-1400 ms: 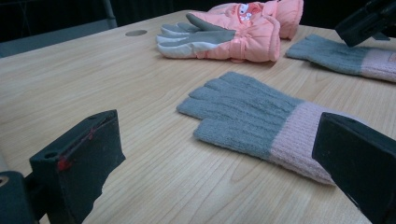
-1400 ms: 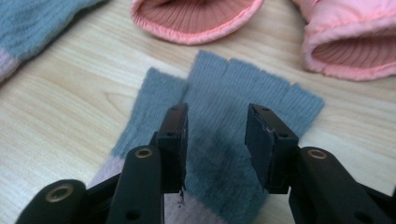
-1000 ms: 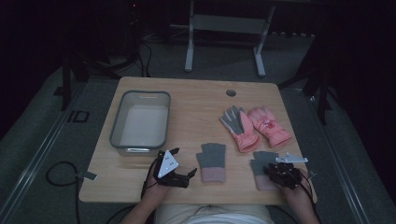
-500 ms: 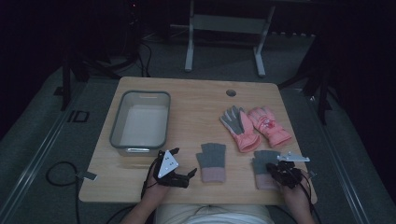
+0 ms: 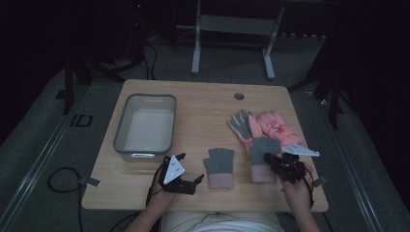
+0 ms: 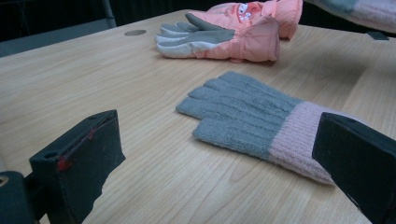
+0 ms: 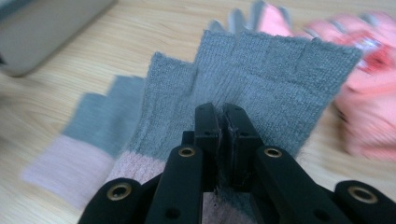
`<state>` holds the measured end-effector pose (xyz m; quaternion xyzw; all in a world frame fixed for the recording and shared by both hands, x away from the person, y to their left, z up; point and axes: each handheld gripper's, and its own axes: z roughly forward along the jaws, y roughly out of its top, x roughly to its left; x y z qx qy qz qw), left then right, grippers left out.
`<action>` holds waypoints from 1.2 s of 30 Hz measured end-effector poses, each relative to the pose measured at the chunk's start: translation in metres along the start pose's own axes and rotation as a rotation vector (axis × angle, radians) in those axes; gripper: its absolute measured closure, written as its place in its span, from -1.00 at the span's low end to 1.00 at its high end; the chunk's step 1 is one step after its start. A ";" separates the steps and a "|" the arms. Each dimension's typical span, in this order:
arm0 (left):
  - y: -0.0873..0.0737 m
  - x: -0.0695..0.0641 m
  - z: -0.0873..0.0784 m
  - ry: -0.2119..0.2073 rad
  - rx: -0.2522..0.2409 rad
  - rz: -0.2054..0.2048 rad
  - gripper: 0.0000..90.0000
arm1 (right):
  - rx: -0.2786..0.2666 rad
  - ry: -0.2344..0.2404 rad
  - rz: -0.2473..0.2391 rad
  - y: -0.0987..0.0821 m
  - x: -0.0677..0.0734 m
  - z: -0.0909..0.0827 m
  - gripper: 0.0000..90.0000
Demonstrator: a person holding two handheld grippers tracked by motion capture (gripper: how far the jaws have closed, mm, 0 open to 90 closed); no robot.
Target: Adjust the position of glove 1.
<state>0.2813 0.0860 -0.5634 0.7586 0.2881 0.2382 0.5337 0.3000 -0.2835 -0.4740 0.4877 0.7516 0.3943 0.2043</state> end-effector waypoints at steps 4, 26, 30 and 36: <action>0.000 0.000 0.000 -0.005 -0.004 -0.003 -0.97 | -0.019 0.060 0.003 0.012 0.021 0.009 0.89; 0.000 0.001 -0.001 -0.009 -0.010 -0.015 -0.97 | 0.106 0.187 -0.045 0.009 0.092 0.079 0.89; 0.000 0.001 -0.001 -0.011 -0.011 -0.013 -0.97 | 0.125 0.185 -0.032 0.005 0.092 0.087 0.89; 0.000 0.002 0.000 -0.022 -0.007 -0.019 -0.97 | 0.147 0.181 -0.017 0.000 0.091 0.096 0.88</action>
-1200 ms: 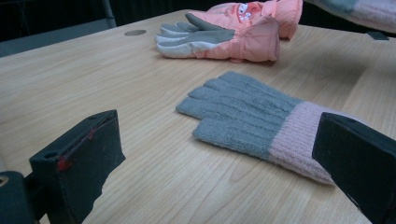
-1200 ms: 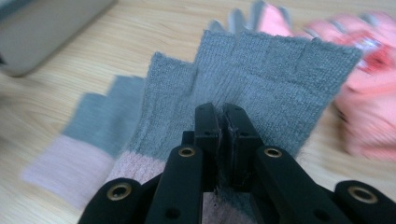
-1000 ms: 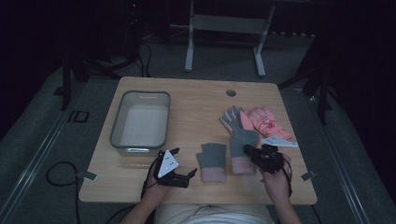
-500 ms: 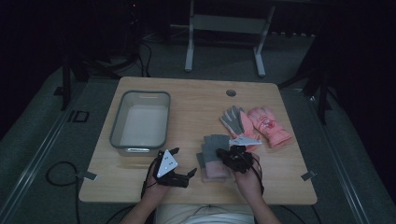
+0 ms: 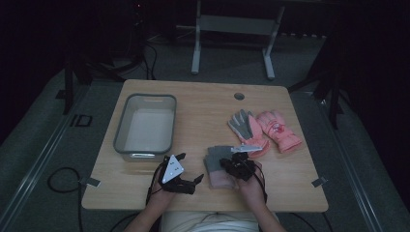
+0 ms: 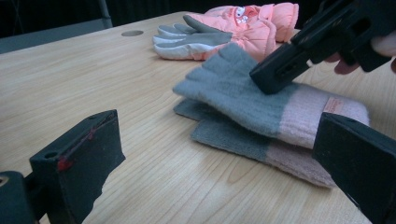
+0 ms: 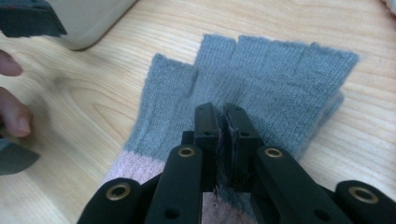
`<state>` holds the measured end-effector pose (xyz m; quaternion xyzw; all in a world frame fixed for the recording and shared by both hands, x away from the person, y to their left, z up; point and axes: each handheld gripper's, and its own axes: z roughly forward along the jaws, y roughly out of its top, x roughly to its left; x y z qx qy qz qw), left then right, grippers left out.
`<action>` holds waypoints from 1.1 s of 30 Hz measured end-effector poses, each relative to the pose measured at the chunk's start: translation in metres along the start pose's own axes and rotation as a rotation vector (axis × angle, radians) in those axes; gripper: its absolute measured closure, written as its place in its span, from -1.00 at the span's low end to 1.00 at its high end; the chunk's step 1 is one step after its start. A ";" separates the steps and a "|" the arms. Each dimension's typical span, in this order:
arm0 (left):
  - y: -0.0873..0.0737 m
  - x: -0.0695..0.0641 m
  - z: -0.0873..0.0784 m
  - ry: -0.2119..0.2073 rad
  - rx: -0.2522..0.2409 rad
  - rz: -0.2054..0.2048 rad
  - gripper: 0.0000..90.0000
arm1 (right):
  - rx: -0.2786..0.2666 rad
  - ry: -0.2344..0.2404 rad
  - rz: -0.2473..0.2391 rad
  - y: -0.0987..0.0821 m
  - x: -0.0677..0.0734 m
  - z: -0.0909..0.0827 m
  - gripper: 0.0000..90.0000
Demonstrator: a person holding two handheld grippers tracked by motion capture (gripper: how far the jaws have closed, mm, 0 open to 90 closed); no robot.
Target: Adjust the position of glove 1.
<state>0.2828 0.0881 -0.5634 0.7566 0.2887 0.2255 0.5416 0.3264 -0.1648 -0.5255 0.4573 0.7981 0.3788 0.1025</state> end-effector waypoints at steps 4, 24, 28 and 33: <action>0.000 -0.001 0.000 0.002 0.008 0.009 -0.97 | 0.010 -0.004 0.016 -0.004 -0.001 0.006 0.88; 0.028 -0.025 0.001 -0.107 0.057 0.028 -0.97 | -0.062 -0.002 -0.081 0.035 -0.046 -0.022 0.44; 0.036 -0.036 0.010 -0.139 0.128 0.073 -0.97 | -0.049 0.005 -0.076 0.041 -0.058 -0.016 0.39; 0.045 -0.049 0.024 -0.264 0.160 0.156 -0.90 | 0.010 0.024 -0.072 0.044 -0.056 0.005 0.27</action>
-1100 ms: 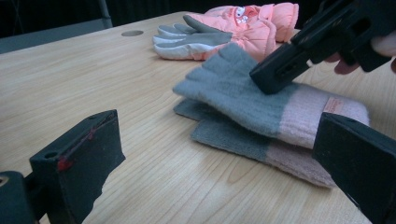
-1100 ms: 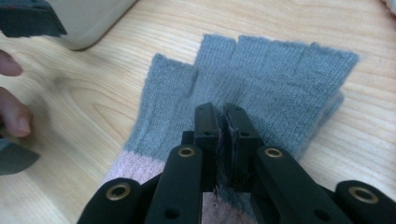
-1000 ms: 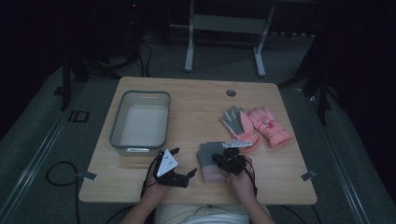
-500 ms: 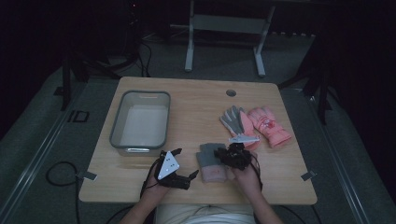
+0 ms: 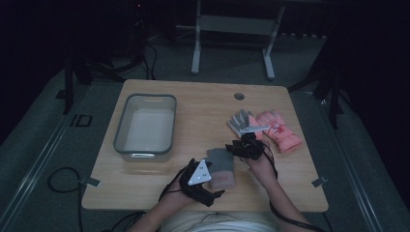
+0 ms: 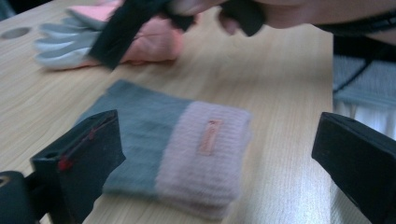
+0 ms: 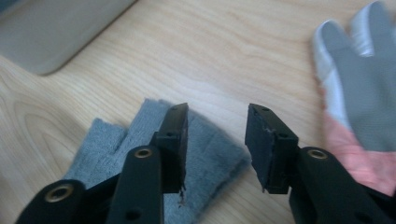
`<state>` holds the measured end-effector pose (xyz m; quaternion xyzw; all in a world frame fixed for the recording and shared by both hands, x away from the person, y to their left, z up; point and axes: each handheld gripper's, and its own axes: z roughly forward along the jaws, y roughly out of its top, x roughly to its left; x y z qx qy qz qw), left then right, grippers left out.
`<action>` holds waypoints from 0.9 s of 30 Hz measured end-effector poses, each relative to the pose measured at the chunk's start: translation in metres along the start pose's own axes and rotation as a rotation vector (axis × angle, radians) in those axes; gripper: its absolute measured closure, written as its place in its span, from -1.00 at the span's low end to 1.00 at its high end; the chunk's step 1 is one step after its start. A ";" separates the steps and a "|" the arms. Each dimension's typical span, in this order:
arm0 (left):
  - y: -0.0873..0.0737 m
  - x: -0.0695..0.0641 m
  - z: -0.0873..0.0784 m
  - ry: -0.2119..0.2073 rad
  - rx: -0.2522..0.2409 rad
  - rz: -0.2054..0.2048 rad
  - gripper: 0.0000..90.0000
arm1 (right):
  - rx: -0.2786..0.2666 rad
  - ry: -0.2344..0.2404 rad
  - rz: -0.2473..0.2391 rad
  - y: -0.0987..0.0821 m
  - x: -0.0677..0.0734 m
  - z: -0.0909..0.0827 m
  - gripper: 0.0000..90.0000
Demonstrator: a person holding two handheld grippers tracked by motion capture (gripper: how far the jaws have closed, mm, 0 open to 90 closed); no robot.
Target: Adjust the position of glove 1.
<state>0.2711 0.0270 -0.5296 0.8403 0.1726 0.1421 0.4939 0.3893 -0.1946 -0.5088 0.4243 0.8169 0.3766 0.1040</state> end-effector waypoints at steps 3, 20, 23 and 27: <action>0.001 -0.004 0.011 -0.026 0.042 0.081 -0.73 | 0.021 -0.006 0.008 -0.002 0.001 0.009 0.20; -0.014 -0.005 0.033 0.048 0.242 0.259 -0.20 | 0.138 -0.036 0.065 -0.016 -0.001 0.032 -0.20; -0.016 -0.003 0.034 0.065 0.249 0.250 -0.13 | 0.151 -0.049 0.058 -0.015 0.002 0.033 -0.19; -0.012 -0.001 0.031 0.064 0.251 0.241 0.07 | 0.153 -0.040 0.047 -0.016 0.004 0.032 -0.07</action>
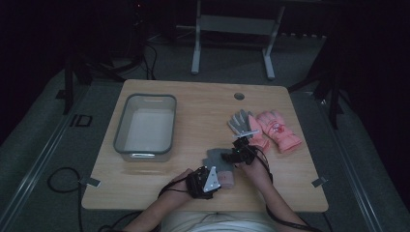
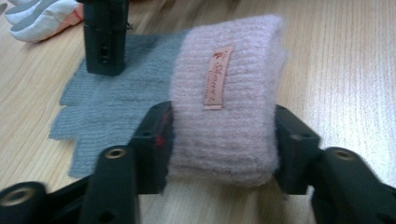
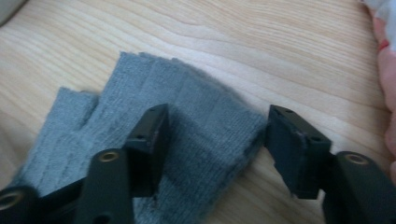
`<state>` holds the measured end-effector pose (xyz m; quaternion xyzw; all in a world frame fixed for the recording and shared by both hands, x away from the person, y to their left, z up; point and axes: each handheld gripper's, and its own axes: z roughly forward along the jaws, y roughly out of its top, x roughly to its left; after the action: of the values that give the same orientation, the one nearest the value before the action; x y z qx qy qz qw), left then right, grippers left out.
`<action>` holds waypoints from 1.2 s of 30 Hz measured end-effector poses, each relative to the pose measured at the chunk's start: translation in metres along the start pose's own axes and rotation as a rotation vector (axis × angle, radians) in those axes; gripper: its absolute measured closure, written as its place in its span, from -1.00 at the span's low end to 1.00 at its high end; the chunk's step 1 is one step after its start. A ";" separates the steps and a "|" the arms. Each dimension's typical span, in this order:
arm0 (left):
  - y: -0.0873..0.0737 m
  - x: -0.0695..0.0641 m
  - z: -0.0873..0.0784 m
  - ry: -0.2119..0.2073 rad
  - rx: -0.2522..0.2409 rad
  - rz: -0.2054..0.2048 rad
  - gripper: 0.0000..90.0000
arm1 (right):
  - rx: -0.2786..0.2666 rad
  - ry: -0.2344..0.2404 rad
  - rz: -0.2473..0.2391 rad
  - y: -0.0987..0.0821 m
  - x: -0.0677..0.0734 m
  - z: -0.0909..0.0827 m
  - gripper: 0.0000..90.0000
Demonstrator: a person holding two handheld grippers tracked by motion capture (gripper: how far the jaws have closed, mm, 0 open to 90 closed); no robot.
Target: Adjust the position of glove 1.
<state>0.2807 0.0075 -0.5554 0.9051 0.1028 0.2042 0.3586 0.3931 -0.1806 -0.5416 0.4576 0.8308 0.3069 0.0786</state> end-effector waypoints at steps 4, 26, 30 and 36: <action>0.001 0.004 -0.004 -0.017 -0.010 -0.024 0.32 | 0.011 0.071 0.003 0.000 0.002 0.000 0.37; 0.019 0.042 -0.045 -0.002 -0.030 -0.084 0.53 | -0.175 0.193 -0.134 0.033 0.021 -0.049 0.65; 0.023 0.051 -0.054 0.003 -0.004 -0.063 0.53 | -0.190 0.193 -0.145 0.043 0.027 -0.052 0.65; 0.023 0.062 -0.066 0.003 0.003 -0.070 0.54 | -0.200 0.192 -0.161 0.059 0.036 -0.052 0.65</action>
<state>0.3078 0.0512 -0.4781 0.9012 0.1353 0.1925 0.3641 0.3934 -0.1513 -0.4597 0.3479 0.8337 0.4233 0.0682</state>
